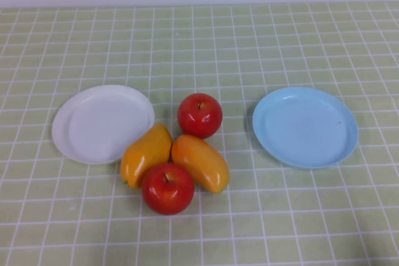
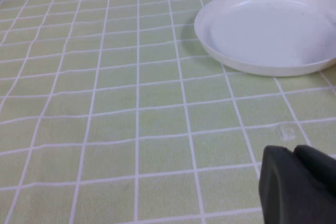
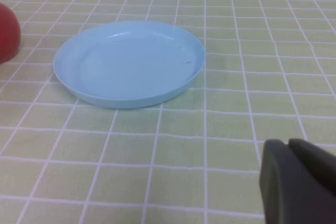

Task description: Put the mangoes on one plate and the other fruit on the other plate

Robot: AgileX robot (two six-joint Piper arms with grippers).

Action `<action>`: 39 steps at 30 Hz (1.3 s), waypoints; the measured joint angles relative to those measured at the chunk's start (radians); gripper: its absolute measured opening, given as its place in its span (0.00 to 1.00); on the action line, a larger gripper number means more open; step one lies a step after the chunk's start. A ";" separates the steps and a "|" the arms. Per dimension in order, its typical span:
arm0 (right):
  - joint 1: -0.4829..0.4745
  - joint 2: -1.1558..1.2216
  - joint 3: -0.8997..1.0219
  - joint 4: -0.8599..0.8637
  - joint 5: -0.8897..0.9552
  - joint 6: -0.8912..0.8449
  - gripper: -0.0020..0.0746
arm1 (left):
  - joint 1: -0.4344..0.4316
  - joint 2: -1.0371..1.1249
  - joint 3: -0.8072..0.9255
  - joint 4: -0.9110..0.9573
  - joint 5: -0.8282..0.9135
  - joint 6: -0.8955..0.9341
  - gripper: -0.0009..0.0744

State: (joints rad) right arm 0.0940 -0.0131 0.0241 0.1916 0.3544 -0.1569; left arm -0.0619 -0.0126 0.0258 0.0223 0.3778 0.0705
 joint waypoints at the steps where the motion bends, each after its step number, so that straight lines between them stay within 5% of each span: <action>1: 0.000 0.000 0.000 0.000 0.000 0.000 0.00 | 0.000 0.000 0.000 0.000 0.000 0.000 0.02; 22: 0.000 0.000 0.000 0.000 -0.002 0.000 0.00 | 0.000 0.000 0.000 -0.055 -0.034 0.000 0.02; 39: 0.000 0.000 0.000 0.000 -0.002 0.000 0.00 | 0.000 0.000 0.000 -0.651 -0.215 -0.080 0.02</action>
State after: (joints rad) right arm 0.0940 -0.0131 0.0241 0.1916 0.3522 -0.1569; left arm -0.0619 -0.0126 0.0258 -0.6283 0.1628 -0.0092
